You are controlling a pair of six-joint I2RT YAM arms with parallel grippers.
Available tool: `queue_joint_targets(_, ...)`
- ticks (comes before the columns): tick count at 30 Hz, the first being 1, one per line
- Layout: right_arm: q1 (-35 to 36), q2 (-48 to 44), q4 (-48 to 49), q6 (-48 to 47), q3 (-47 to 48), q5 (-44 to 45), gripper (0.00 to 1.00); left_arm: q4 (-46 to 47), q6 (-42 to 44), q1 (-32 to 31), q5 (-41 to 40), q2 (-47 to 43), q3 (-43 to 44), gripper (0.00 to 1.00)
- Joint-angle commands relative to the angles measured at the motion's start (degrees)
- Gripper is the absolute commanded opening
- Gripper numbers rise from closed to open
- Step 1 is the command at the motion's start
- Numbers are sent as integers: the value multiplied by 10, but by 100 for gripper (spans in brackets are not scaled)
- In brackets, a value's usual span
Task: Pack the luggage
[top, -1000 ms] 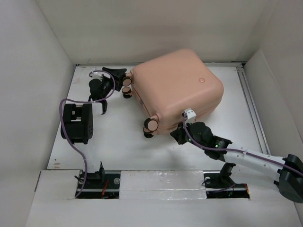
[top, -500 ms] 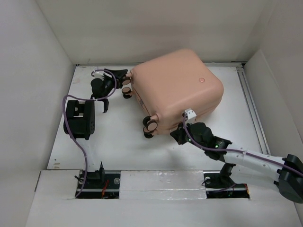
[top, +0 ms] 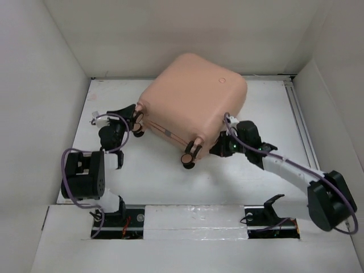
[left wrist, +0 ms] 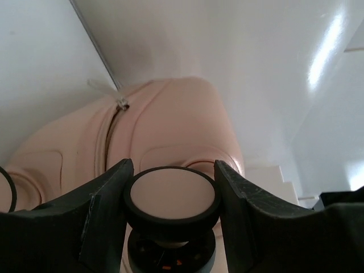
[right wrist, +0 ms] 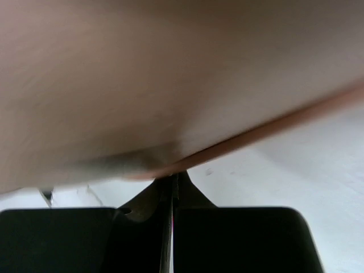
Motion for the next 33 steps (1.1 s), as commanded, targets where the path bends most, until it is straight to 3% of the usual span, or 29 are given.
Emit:
queue_joint_targets(1, -61, 52, 200, 17, 162, -48, 0, 110, 34, -33, 61, -87, -106, 0)
queue_joint_targets(4, -59, 55, 182, 17, 168, -48, 0, 93, 28, -58, 53, -154, -174, 0)
queue_joint_targets(7, -18, 2, 202, 29, 60, -2, 0, 47, 34, -68, 47, -204, -205, 0)
queue_joint_targets(8, 30, -18, 216, 38, -20, 55, 0, 37, 34, -68, 42, -242, -205, 0)
queue_joint_targets(12, 189, -78, 323, 120, -162, 219, 0, -89, 62, -82, 25, -342, -185, 0)
queue_joint_targets(15, 270, -29, 361, 77, -126, 336, 0, -138, 79, -121, -28, -395, -171, 0)
queue_joint_targets(17, 270, 29, 330, 43, -84, 362, 0, -147, 84, -139, -44, -401, -164, 0)
queue_joint_targets(21, 290, 44, 345, 7, -39, 420, 0, -154, 85, -161, -44, -401, -158, 0)
queue_joint_targets(24, 312, 64, 361, -39, -25, 535, 0, -137, 85, -218, -62, -369, -145, 0)
queue_joint_targets(26, 275, 64, 361, -53, -4, 518, 0, -131, 102, -283, -98, -341, -131, 0)
queue_joint_targets(29, 195, 28, 342, -53, 25, 416, 0, -92, 101, -323, -101, -296, -113, 0)
queue_joint_targets(33, 80, -48, 253, -45, 48, 275, 0, -58, 95, -329, -81, -268, -105, 0)
